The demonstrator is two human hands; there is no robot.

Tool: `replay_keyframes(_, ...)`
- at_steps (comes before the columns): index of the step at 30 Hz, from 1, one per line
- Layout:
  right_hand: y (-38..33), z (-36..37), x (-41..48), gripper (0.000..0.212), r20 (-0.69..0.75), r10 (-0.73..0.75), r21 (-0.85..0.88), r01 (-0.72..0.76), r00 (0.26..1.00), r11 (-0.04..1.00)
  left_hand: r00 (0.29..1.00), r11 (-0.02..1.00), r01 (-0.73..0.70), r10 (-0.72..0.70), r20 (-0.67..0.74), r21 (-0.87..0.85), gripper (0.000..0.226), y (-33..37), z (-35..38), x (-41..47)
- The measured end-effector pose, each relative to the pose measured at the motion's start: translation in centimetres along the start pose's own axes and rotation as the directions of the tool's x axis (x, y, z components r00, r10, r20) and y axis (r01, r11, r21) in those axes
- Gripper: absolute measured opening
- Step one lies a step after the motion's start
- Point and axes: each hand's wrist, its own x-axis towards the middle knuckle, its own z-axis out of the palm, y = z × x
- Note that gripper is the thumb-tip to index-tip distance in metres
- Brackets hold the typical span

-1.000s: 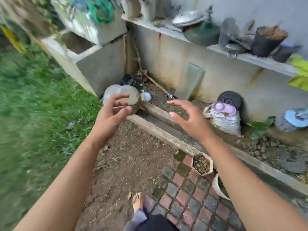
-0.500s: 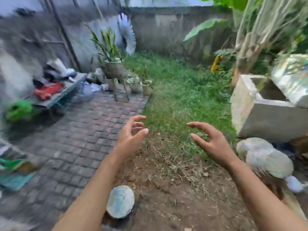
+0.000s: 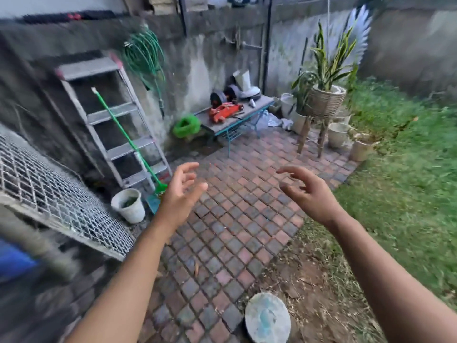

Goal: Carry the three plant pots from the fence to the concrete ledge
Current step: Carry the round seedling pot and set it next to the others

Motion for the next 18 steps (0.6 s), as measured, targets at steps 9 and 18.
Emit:
replay_keyframes(9, 3.1, 12.2, 19.7, 0.032, 0.219, -0.023, 0.093, 0.003, 0.975, 0.996, 0.939, 0.981, 0.186, -0.192, -0.286, -0.048, 0.068, -9.6, -8.6, 12.2)
replay_keyframes(18, 4.9, 27.0, 48.8, 0.050, 0.677, -0.151, -0.004, 0.208, 0.720, 0.978, 0.680, 0.918, 0.356, -0.384, -0.624, -0.176, 0.059, -19.4, -15.0, 28.1)
